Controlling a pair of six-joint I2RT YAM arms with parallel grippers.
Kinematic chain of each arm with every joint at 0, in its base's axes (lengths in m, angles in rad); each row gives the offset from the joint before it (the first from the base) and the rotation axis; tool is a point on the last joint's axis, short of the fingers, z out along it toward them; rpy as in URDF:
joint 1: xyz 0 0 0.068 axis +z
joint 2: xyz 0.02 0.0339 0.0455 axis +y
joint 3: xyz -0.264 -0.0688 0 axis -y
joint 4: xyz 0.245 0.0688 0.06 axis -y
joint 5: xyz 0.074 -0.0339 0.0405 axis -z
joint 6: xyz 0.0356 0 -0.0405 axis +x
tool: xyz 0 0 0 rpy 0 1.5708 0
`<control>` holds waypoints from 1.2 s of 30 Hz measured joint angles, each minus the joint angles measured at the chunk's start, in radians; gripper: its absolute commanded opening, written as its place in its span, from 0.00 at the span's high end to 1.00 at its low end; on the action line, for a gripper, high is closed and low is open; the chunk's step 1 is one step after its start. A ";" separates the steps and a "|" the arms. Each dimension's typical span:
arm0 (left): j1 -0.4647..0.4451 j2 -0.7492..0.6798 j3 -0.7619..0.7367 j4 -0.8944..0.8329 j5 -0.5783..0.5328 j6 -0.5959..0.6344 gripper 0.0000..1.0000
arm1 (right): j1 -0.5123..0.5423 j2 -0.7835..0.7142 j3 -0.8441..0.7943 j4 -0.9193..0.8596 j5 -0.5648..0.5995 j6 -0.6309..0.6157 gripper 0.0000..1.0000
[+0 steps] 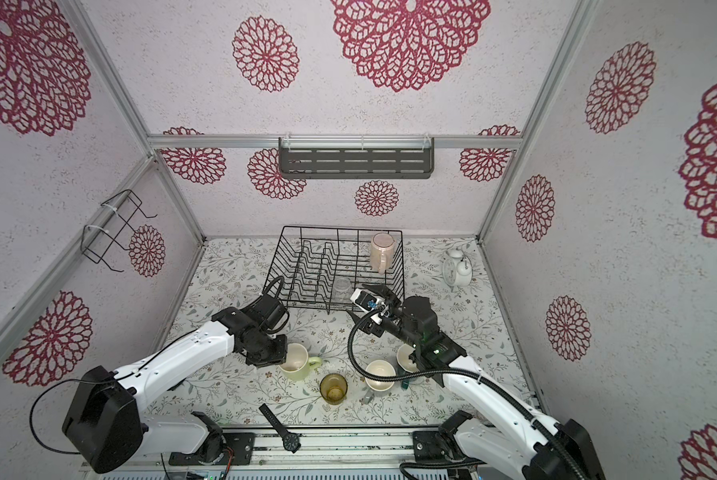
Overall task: Load the cups into the dish rack
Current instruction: 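Grasp the light green mug with the left gripper and lift it, then grasp the green mug's handle with the right gripper beside the left gripper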
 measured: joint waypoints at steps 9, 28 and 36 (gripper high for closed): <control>-0.001 0.063 0.001 0.023 -0.016 0.005 1.00 | -0.007 0.045 0.090 -0.078 0.147 0.257 0.01; 0.056 -0.299 0.061 0.244 -0.166 0.223 1.00 | -0.056 0.104 0.397 -0.408 -0.057 0.887 0.16; 0.058 -0.432 -0.114 0.688 -0.274 0.512 1.00 | -0.025 0.187 0.307 -0.219 -0.335 1.305 0.19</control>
